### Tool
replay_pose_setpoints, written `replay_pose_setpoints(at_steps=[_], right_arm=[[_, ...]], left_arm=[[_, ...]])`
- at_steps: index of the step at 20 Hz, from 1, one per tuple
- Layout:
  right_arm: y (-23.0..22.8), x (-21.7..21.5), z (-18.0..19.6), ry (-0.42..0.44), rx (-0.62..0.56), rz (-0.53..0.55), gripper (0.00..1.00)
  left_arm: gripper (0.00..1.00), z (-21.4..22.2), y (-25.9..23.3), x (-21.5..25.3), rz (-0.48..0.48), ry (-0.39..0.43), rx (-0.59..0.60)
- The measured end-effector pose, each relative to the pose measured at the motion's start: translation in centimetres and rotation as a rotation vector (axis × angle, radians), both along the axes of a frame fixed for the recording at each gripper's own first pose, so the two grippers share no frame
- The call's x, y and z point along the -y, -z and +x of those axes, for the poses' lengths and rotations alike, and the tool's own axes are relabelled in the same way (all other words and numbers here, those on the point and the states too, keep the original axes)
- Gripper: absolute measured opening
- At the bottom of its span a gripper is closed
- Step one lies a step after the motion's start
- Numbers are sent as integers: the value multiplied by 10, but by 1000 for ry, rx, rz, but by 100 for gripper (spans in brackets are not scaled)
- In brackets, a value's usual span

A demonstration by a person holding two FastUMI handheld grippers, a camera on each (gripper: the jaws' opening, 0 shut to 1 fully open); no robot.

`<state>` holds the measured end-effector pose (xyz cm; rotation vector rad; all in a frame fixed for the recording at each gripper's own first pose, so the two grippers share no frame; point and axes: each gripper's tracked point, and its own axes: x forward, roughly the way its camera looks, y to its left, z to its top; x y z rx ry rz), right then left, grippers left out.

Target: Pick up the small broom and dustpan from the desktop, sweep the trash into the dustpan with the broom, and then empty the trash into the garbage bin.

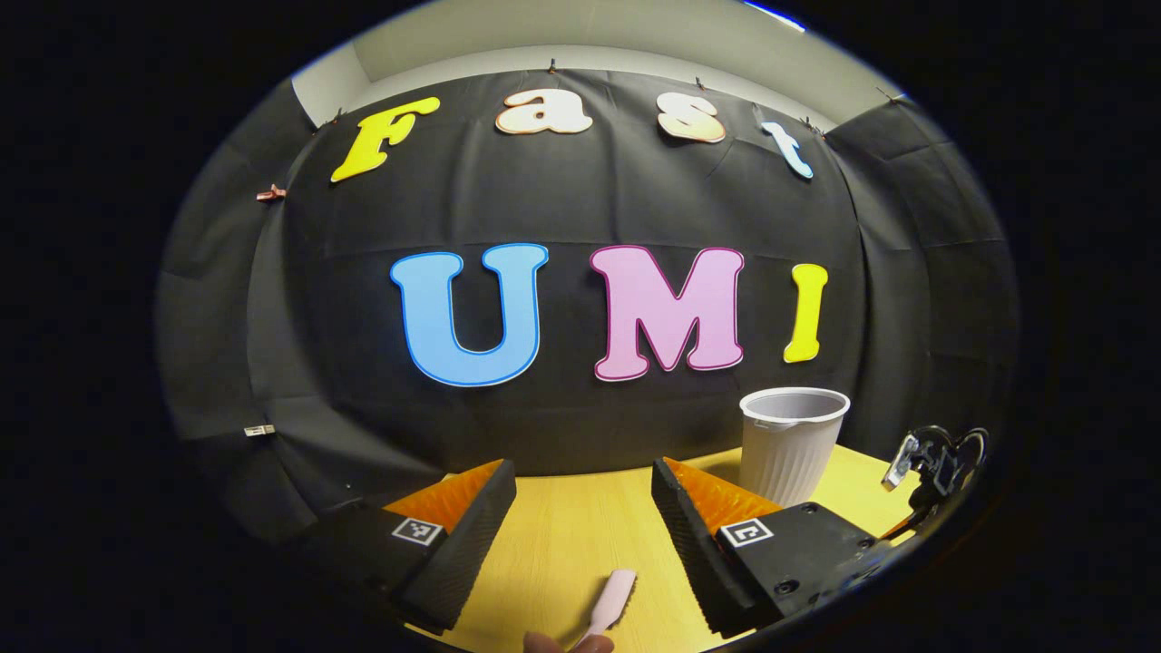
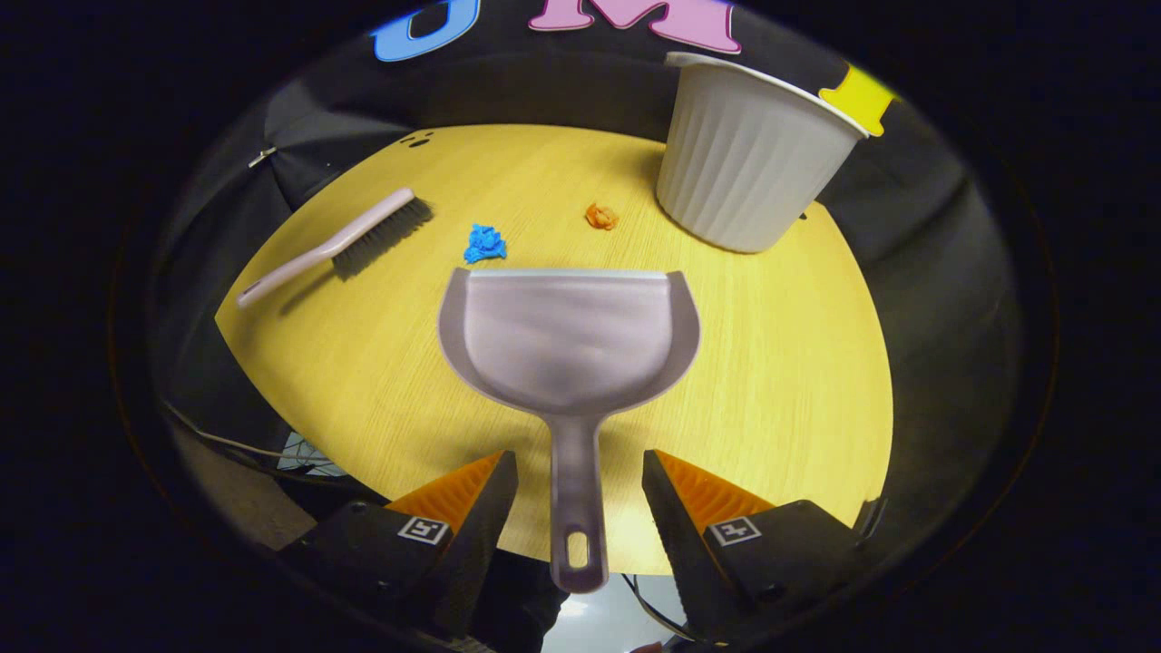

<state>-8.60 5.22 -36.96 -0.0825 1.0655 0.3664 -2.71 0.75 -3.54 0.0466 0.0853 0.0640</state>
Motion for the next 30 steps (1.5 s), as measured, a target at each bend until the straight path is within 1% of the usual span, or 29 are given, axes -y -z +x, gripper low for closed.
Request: replay_pose_setpoints(at_steps=[3,6,10,11,12,14,15,18,19,20,21,22,24,26,27,28,29,30], right_arm=[[24,-6,3,-4,-63,-4,86],[35,-12,8,-12,-98,-10,81],[46,-19,14,-14,-141,-8,78],[48,-23,14,-11,-158,6,74],[47,-25,18,4,-153,12,65],[49,-24,21,3,-159,14,59],[45,-22,19,-6,-161,11,59],[46,-24,23,-14,-138,9,41],[46,-24,23,-11,-125,11,38],[46,-24,24,-4,-117,17,36],[46,-24,23,5,-122,25,38],[46,-26,24,19,-122,33,38],[44,-28,23,19,-111,41,36],[31,-30,18,13,-93,77,36],[23,-28,14,10,-86,93,39],[17,-24,10,9,-86,97,39],[13,-20,6,13,-85,93,36],[10,-16,3,17,-84,89,32]], left_arm=[[93,1,1,-5,8,-10,-2],[93,3,7,-10,9,-23,-13],[93,10,13,-17,4,-39,-27],[93,12,15,-18,4,-42,-31],[93,14,15,-19,2,-45,-33],[93,17,21,-20,-2,-46,-40],[93,20,24,-21,-6,-46,-47],[93,25,37,-22,-15,-48,-79],[94,26,44,-24,-16,-52,-94],[94,26,53,-25,-18,-50,-118],[93,26,63,-25,-21,-43,-148],[94,27,77,-24,-23,-32,-187],[93,24,111,-25,-25,-17,-299],[94,20,148,-25,-21,8,-425],[94,18,165,-20,-24,43,-485],[94,14,181,-13,-32,93,-551],[94,9,198,-5,-35,143,-623],[94,5,216,-3,-26,168,-690]])
